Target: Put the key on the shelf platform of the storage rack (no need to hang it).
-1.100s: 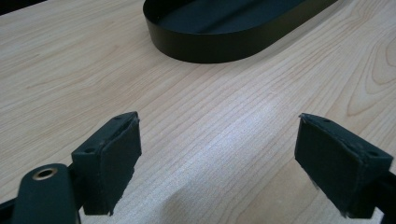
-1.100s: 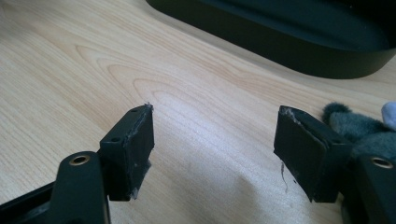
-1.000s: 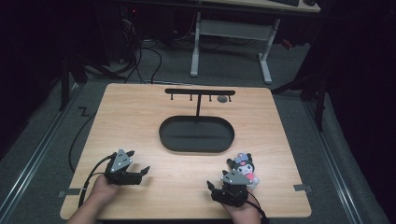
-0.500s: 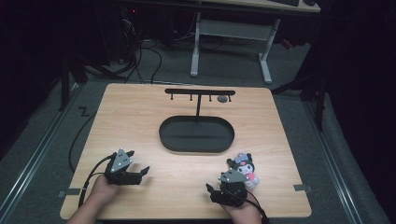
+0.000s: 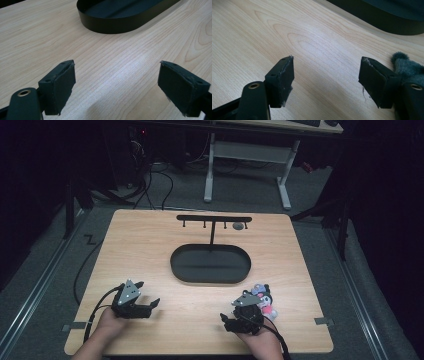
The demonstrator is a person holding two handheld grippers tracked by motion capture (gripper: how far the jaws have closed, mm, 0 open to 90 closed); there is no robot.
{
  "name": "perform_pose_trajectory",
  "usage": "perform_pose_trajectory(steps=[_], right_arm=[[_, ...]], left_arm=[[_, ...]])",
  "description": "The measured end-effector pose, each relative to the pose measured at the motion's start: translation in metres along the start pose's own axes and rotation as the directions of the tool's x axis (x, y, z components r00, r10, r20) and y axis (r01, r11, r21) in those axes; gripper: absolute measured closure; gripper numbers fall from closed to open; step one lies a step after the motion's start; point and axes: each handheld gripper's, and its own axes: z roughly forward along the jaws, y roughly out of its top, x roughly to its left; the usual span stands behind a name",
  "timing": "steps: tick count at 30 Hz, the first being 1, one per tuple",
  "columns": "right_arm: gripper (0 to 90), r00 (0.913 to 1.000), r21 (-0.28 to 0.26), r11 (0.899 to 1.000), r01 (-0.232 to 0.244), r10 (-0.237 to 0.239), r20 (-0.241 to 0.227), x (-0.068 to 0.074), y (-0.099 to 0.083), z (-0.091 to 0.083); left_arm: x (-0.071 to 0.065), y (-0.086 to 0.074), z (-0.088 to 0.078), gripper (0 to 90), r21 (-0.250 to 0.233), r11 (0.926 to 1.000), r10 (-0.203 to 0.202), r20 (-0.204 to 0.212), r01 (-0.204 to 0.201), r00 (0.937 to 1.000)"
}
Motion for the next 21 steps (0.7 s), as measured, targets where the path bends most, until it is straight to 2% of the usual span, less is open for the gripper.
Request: perform_pose_trajectory(steps=[7,13,21], right_arm=[[29.1,0.9993,0.050,0.998,0.036,-0.036,0.003,0.001,0.007,0.004],[29.1,0.9971,0.104,0.992,0.072,-0.074,0.015,0.004,0.012,0.008],[30.2,0.9965,0.155,0.985,0.077,-0.081,0.018,-0.002,0.022,0.002]], left_arm=[[0.000,0.000,0.000,15.4,0.003,1.0000,0.002,0.000,-0.002,1.0000],[0.000,0.000,0.000,15.4,0.002,1.0000,0.001,0.002,-0.001,1.0000],[0.000,0.000,0.000,15.4,0.001,1.0000,0.000,0.002,0.000,1.0000]])
